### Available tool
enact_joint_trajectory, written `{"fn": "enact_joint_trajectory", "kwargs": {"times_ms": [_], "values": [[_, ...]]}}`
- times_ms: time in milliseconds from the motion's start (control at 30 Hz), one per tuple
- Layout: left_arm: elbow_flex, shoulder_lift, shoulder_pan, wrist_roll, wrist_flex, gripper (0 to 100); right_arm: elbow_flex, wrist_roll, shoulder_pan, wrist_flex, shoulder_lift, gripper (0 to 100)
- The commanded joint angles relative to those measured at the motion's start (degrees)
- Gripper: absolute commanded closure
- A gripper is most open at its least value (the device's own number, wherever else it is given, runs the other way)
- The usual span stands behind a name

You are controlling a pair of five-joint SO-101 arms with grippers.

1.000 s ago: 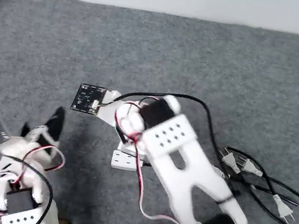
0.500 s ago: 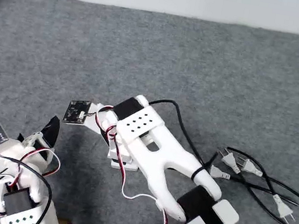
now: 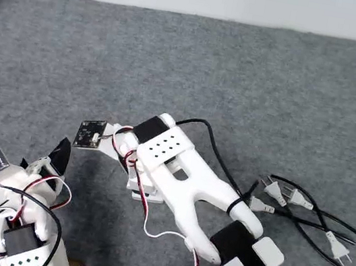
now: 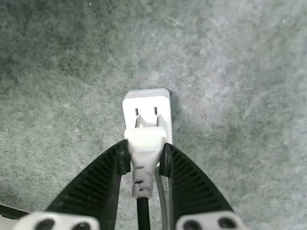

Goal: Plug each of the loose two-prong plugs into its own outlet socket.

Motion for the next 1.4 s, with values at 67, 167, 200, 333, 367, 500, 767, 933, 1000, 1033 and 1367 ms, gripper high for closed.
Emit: {"fn": "enact_joint_trajectory", "kwargs": {"times_ms": [67,167,200,333,367,500,767,933,1000,1033,1367], "values": [[-0.6,-0.4,-0.3,-0.7,0.3,64,-0.4,-0.6,-3.0,-0.1,0.1,99.1],[-0.6,-0.4,-0.3,-0.7,0.3,64,-0.3,-0.6,-2.8,-0.1,0.1,99.1],[-0.6,-0.4,-0.3,-0.7,0.3,64,-0.2,-0.6,-2.6,0.0,0.2,99.1],[-0.6,-0.4,-0.3,-0.7,0.3,64,0.0,-0.7,-2.4,-0.8,3.8,99.1],[-0.6,-0.4,-0.3,-0.7,0.3,64,-0.1,-0.7,-2.5,-1.6,5.5,99.1],[-0.6,-0.4,-0.3,-0.7,0.3,64,-0.2,-2.2,-4.0,-5.6,11.0,99.1],[-0.6,-0.4,-0.3,-0.7,0.3,64,-0.2,-2.3,-7.2,-8.7,15.4,99.1],[-0.6,-0.4,-0.2,-0.7,0.3,64,-0.2,-2.4,-6.8,-8.0,15.3,99.0],[-0.6,-0.4,-0.2,-0.7,0.3,64,-0.7,-2.5,-6.9,-6.8,14.0,98.3],[-0.6,-0.4,-0.2,-0.7,0.3,64,-1.1,-2.5,-6.9,-6.1,13.0,96.3],[-0.6,-0.4,-0.2,-0.7,0.3,64,-10.5,4.7,-6.8,9.8,-5.2,63.0]]}}
